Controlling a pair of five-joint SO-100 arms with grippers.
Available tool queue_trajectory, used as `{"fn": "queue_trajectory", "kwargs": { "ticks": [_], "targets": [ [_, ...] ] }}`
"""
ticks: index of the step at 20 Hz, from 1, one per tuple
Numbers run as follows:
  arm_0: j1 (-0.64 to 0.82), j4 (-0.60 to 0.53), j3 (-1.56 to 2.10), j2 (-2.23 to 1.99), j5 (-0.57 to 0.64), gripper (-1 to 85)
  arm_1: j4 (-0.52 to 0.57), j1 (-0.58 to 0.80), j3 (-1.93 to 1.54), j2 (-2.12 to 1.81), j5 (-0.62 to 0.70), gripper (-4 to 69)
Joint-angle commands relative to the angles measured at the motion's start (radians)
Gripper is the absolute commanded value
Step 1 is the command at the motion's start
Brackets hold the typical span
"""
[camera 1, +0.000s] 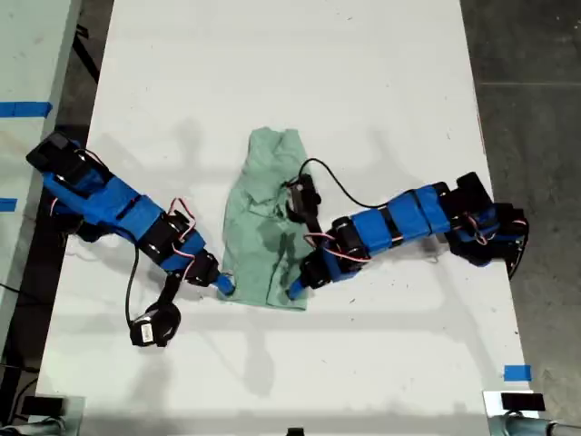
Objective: Fold tshirt
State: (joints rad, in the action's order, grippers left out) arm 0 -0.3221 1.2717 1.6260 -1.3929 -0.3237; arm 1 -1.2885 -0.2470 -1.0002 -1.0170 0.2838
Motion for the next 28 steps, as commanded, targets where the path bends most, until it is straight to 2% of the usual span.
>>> {"fn": "queue_trajectory", "kwargs": {
  "ticks": [1,5,7,8,11,12,14,16,25,28],
  "targets": [
    [-0.026,-0.124,0.02,0.005,-0.025,27.5,0.08,-0.015,0.1,0.043,-0.017,30.6],
    [-0.028,-0.319,0.048,0.164,-0.031,26.6,0.167,-0.02,0.124,0.155,-0.031,29.3],
    [-0.023,-0.405,0.044,0.224,-0.028,21.7,0.195,-0.026,0.135,0.202,-0.037,27.8],
    [-0.023,-0.414,0.04,0.232,-0.04,21.4,0.204,-0.029,0.135,0.216,-0.037,23.6],
    [-0.021,-0.479,0.043,0.244,0.034,5.3,0.227,-0.043,0.135,0.236,-0.038,7.4],
    [-0.018,-0.479,0.038,0.241,0.038,3.7,0.227,-0.048,0.135,0.235,-0.037,0.1],
    [-0.011,-0.454,0.021,0.238,0.051,0.1,0.227,-0.057,0.135,0.232,-0.029,0.1],
    [-0.009,-0.391,-0.025,0.236,0.046,0.1,0.222,-0.066,0.135,0.224,-0.023,0.1],
    [-0.017,0.041,-0.417,0.233,0.041,0.1,0.057,-0.089,0.107,0.06,0.015,0.1],
    [-0.017,0.117,-0.532,0.233,0.074,0.1,0.025,-0.091,0.107,-0.008,0.04,0.1]
  ]
}}
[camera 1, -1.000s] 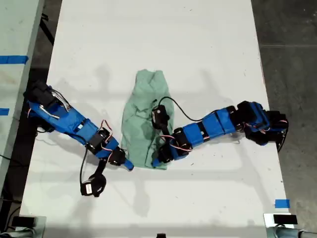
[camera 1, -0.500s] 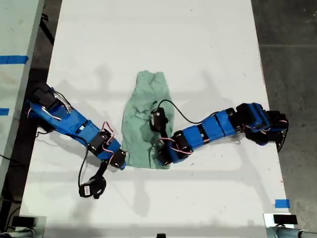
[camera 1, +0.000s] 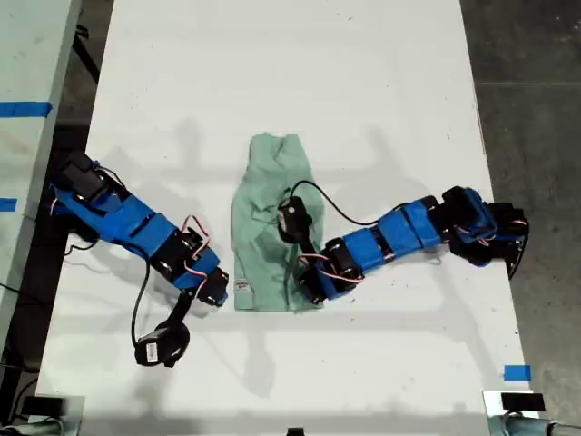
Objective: Fold tshirt
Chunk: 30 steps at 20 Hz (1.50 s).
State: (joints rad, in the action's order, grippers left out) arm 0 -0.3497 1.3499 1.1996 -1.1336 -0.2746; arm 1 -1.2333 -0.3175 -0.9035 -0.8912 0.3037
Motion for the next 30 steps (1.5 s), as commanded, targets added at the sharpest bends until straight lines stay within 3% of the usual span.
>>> {"fn": "queue_trajectory", "kwargs": {
  "ticks": [1,7,9,10,13,22,27,30],
  "targets": [
    [0.009,0.043,-0.129,-0.025,0.037,0.1,-0.044,-0.023,0.011,-0.156,0.025,0.1],
    [0.034,0.066,-0.163,-0.02,0.041,0.4,-0.028,-0.018,-0.028,-0.147,0.04,1.5],
    [0.038,0.094,-0.167,-0.055,0.038,17.9,-0.002,-0.021,-0.031,-0.133,0.049,24.2],
    [0.038,0.118,-0.167,-0.08,0.029,22.2,0.0,-0.021,-0.031,-0.132,0.046,26.5],
    [0.046,0.166,-0.164,-0.118,0.026,25.5,-0.025,-0.021,-0.031,-0.147,0.037,26.5],
    [0.064,0.149,-0.158,-0.049,0.037,26.8,-0.086,-0.009,-0.031,-0.178,0.031,26.1],
    [0.081,0.028,-0.183,0.227,0.049,22.3,-0.012,-0.002,-0.034,-0.066,0.034,26.3],
    [0.061,-0.129,-0.187,0.364,0.035,17.1,0.028,-0.006,-0.034,-0.012,0.021,26.0]
  ]
}}
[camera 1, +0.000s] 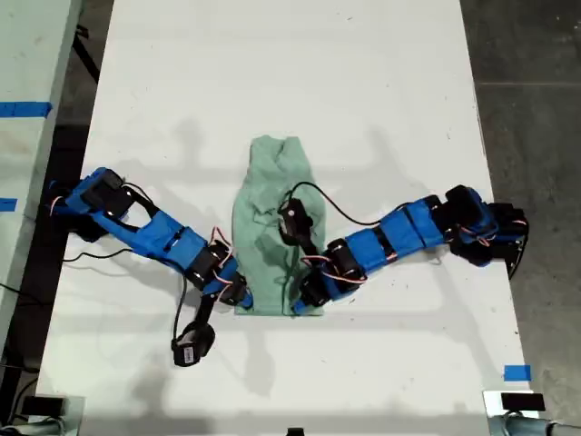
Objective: Fold tshirt
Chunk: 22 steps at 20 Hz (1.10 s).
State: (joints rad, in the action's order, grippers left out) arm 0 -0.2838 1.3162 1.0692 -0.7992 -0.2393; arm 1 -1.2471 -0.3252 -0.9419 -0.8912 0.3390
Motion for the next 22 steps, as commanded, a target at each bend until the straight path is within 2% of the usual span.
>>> {"fn": "queue_trajectory", "kwargs": {
  "ticks": [1,3,4,5,11,17,22],
  "targets": [
    [-0.006,-0.129,-0.057,0.044,0.003,15.3,0.054,-0.002,0.005,-0.002,-0.014,23.3],
    [0.0,-0.143,-0.057,0.038,0.009,3.1,0.075,-0.002,0.005,0.017,-0.015,17.6],
    [0.0,-0.144,-0.057,0.023,0.012,0.1,0.081,-0.002,0.005,0.021,-0.014,13.7],
    [0.002,-0.144,-0.057,0.009,0.014,0.1,0.084,0.0,0.005,0.023,-0.008,2.4],
    [-0.02,-0.127,-0.057,-0.057,0.018,0.0,0.103,-0.008,0.006,0.005,0.028,1.5],
    [-0.103,-0.054,-0.146,-0.202,0.037,0.0,-0.074,-0.109,0.029,-0.186,0.029,1.5],
    [-0.127,-0.041,-0.155,-0.356,0.058,0.0,-0.078,-0.094,0.046,-0.282,0.086,1.5]
  ]
}}
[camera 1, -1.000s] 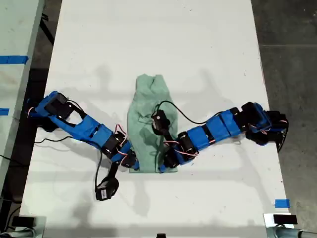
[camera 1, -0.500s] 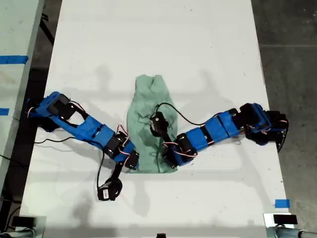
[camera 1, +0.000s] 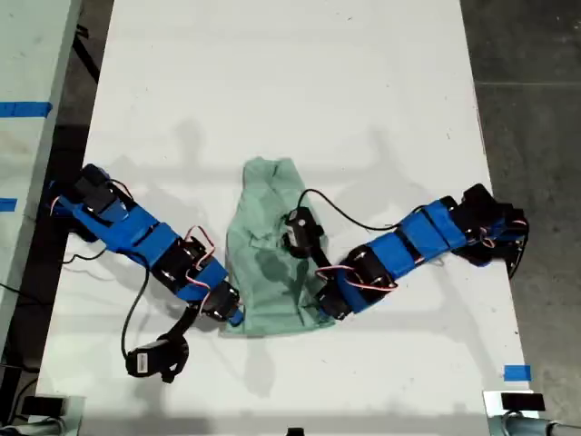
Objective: Fold tshirt
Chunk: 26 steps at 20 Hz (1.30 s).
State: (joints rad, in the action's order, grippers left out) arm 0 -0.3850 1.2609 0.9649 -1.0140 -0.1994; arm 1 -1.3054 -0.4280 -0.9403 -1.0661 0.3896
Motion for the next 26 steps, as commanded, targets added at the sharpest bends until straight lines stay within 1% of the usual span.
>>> {"fn": "queue_trajectory", "kwargs": {
  "ticks": [1,3,4,7,9,11,17,19,20,21,22,23,25,26],
  "targets": [
    [-0.015,0.028,-0.046,-0.163,0.032,0.0,-0.018,0.032,0.044,-0.11,0.058,1.5],
    [0.037,0.077,-0.017,-0.227,0.064,0.1,-0.017,0.101,0.041,-0.126,0.117,1.5],
    [0.086,0.118,-0.012,-0.252,0.089,0.1,-0.014,0.152,0.031,-0.14,0.15,1.5],
    [0.288,0.21,0.009,-0.298,0.216,0.1,-0.011,0.345,0.006,-0.17,0.273,1.5],
    [0.419,0.225,0.02,-0.307,0.307,0.1,0.003,0.465,-0.014,-0.196,0.344,1.5],
    [0.523,0.236,0.034,-0.293,0.38,0.1,0.009,0.552,-0.02,-0.209,0.4,1.5],
    [0.773,0.244,0.066,-0.299,0.52,0.1,0.041,0.756,-0.051,-0.242,0.495,1.5],
    [0.881,0.273,0.074,-0.341,0.569,0.8,0.072,0.842,-0.069,-0.27,0.525,1.2],
    [0.95,0.295,0.094,-0.377,0.583,11.2,0.072,0.893,-0.078,-0.291,0.525,4.4],
    [1.02,0.318,0.107,-0.42,0.601,28.1,0.072,0.946,-0.098,-0.331,0.522,20.5],
    [1.092,0.344,0.126,-0.482,0.604,29.9,0.061,1.009,-0.123,-0.385,0.52,40.7],
    [1.161,0.348,0.169,-0.568,0.611,30.6,0.054,1.071,-0.161,-0.46,0.541,41.6],
    [1.284,0.33,0.284,-0.779,0.64,30.3,0.052,1.177,-0.29,-0.66,0.565,35.4],
    [1.331,0.316,0.354,-0.896,0.646,30.0,0.052,1.218,-0.379,-0.773,0.568,33.5]
  ]
}}
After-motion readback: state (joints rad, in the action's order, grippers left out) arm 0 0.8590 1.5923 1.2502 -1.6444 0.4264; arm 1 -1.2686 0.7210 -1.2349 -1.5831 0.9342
